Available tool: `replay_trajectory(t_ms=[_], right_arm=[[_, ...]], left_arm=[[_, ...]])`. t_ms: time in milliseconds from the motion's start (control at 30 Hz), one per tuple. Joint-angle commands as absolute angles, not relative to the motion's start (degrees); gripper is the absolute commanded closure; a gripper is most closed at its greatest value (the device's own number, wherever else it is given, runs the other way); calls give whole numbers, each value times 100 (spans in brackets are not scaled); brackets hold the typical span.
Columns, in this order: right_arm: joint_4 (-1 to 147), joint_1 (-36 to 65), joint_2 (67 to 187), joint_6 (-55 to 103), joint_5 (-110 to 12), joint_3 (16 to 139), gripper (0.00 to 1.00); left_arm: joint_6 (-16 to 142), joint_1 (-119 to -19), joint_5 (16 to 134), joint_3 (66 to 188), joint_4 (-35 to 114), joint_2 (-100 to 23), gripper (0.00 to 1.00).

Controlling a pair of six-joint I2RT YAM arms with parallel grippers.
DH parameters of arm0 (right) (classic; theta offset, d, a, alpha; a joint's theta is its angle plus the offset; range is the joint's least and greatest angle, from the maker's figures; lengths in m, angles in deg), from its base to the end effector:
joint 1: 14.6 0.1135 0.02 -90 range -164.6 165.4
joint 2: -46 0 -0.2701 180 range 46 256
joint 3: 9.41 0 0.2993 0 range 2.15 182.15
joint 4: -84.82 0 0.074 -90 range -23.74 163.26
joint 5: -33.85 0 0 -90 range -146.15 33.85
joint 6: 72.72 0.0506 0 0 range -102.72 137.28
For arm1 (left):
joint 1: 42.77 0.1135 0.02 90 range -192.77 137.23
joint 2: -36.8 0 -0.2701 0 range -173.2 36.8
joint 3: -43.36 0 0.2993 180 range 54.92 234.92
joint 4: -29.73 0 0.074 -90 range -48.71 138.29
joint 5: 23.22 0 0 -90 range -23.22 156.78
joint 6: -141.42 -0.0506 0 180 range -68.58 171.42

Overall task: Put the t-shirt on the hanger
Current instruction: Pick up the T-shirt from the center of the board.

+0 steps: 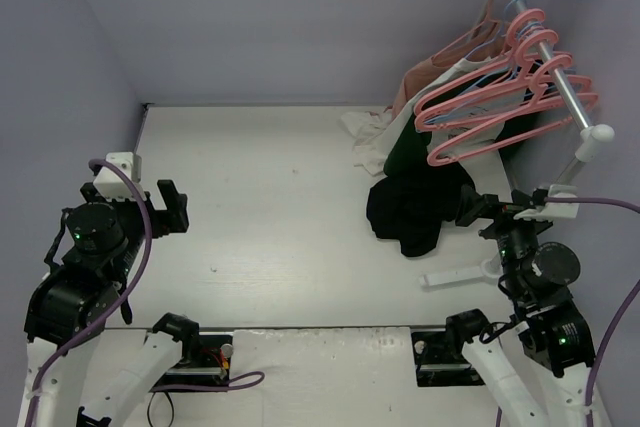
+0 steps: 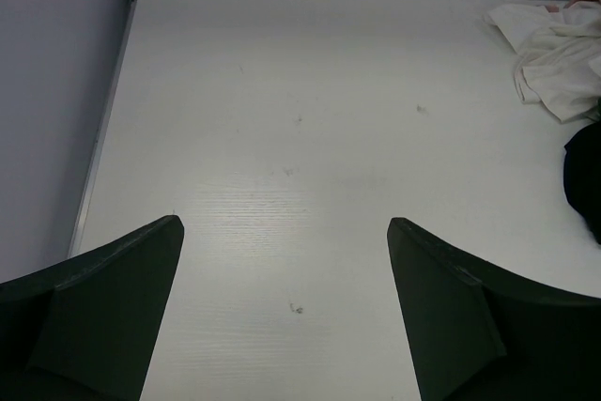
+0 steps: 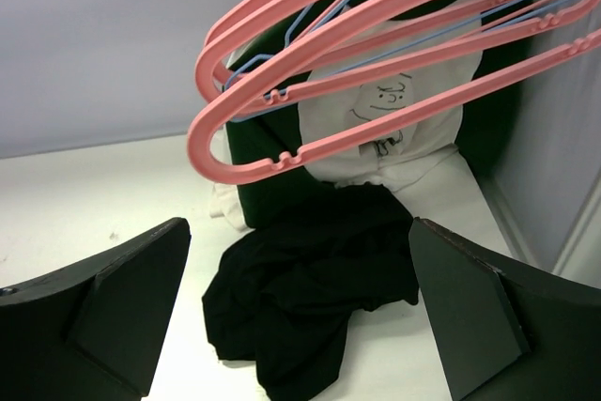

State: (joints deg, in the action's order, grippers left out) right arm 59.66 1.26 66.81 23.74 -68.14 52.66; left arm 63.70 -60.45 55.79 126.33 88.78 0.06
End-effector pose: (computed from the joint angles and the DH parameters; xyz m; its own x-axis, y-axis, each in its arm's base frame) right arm 0.1098 0.0203 0.4411 0.2566 0.1873 -0.9482 -0.1049 0.9806 0.1653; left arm 0.1279 -0.0307 0.4638 -0.2323 -0.1451 -0.9618 0.0733 0.9834 -0.1661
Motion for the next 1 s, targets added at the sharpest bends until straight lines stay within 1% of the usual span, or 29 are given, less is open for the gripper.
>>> replay_trajectory(t_ms=[0, 167, 500, 633, 767, 967], right_arm=[[6318, 166, 6823, 2472, -6513, 5114, 0], [6332, 166, 7345, 2988, -5949, 4770, 0], [6634, 166, 8739, 4620, -6882, 3986, 0], [7137, 160, 9097, 5141, -7143, 3552, 0], [7339, 169, 9595, 5616, -7464, 3360, 0], [8033, 175, 10239, 6203, -7734, 3022, 0]], left_arm=[[6492, -6070, 5538, 12629, 8682, -158, 14], [6582, -6070, 5535, 12471, 8682, -152, 14], [6706, -6070, 5694, 12172, 8682, -161, 14], [6715, -6070, 5796, 12076, 8682, -115, 14], [6753, -6070, 5830, 11973, 8676, -36, 14], [6707, -6070, 5834, 11882, 8674, 16, 14]])
